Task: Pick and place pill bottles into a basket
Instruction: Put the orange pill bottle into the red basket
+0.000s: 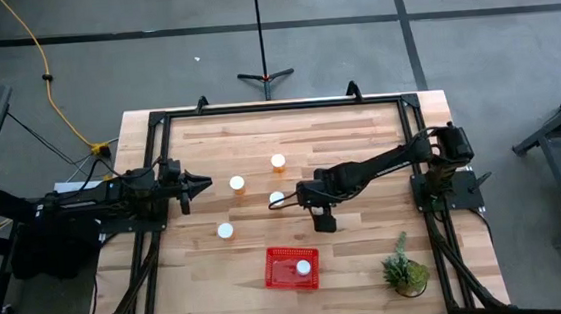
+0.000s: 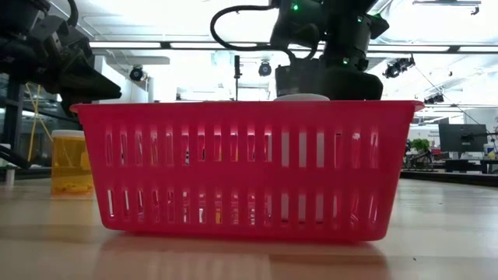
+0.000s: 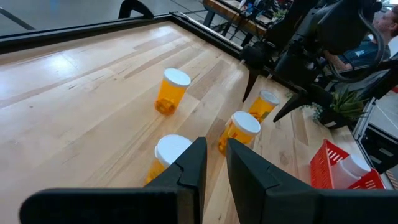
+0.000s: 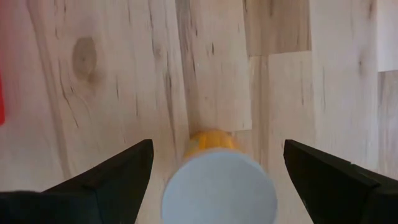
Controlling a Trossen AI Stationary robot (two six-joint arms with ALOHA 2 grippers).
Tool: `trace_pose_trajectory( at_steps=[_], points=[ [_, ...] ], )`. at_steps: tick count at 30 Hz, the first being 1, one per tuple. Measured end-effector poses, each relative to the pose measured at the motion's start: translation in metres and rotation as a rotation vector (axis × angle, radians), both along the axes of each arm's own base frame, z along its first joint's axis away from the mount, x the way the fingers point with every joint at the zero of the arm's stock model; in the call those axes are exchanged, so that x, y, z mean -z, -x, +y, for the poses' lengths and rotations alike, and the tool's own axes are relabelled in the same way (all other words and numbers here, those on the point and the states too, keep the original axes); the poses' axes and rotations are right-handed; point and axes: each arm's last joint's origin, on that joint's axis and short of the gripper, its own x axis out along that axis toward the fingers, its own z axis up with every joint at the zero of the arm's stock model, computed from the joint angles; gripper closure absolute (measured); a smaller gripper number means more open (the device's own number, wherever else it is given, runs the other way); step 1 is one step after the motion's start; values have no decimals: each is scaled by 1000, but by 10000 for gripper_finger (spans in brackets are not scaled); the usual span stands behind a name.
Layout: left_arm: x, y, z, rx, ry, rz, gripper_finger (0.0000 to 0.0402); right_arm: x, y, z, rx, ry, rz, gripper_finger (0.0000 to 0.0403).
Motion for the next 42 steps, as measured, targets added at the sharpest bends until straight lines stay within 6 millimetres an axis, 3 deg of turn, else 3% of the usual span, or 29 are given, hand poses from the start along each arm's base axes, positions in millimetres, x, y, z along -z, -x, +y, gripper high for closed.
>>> trace_pose_trajectory(
  at_steps=[9, 22, 42],
  points=[
    [0, 0, 0, 0, 0, 0, 305, 2, 1, 0, -30, -5, 22, 56],
    [0, 0, 0, 0, 2, 0, 305, 2, 1, 1, -29, -10, 23, 101],
    [0, 0, 0, 0, 3, -1, 305, 2, 3, 0, -25, -11, 41, 103]
  ],
)
